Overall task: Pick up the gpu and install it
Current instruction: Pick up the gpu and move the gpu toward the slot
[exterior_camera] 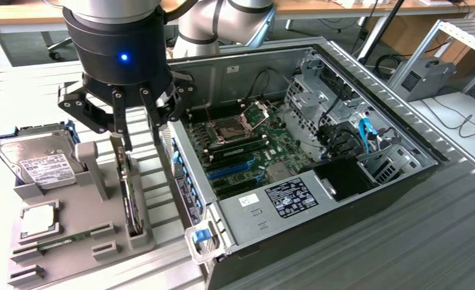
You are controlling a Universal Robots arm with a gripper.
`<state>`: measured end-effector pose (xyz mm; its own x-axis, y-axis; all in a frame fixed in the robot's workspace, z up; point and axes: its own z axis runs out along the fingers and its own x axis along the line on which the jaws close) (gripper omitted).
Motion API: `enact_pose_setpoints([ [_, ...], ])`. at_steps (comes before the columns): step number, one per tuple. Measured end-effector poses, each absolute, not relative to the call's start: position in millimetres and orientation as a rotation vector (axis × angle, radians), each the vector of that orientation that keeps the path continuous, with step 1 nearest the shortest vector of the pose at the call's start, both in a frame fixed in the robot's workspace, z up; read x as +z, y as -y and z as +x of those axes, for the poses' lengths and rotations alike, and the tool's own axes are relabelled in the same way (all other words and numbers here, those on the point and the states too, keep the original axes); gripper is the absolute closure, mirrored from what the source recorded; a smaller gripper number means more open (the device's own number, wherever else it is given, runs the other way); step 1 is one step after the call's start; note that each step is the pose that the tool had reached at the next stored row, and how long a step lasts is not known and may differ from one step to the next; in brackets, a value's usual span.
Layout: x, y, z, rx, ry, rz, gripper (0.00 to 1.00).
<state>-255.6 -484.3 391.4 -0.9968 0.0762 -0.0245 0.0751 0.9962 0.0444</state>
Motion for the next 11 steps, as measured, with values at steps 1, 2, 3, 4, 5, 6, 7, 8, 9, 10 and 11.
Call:
enact_pose_setpoints([
  [1,391.4,484.3,-255.6,0.068,-3.112,0.118,0.64],
  [2,391.4,484.3,-255.6,0.068,-3.113,0.118,0.58],
  [3,391.4,484.3,-255.6,0.068,-3.113,0.118,0.58],
  [4,391.4,484.3,-255.6,0.068,-3.113,0.118,0.58],
  [5,391.4,484.3,-255.6,0.068,-3.113,0.118,0.58],
  [6,391.4,484.3,-255.6,0.068,-3.112,0.118,0.58],
  [7,391.4,484.3,-255.6,0.068,-3.112,0.118,0.58],
  [8,391.4,484.3,-255.6,0.068,-3.112,0.118,0.58],
  [9,391.4,484.3,-255.6,0.068,-3.113,0.118,0.58],
  [10,391.4,484.3,-255.6,0.068,-3.113,0.118,0.58],
  [11,391.3,484.4,-255.7,0.068,-3.113,0.118,0.58],
])
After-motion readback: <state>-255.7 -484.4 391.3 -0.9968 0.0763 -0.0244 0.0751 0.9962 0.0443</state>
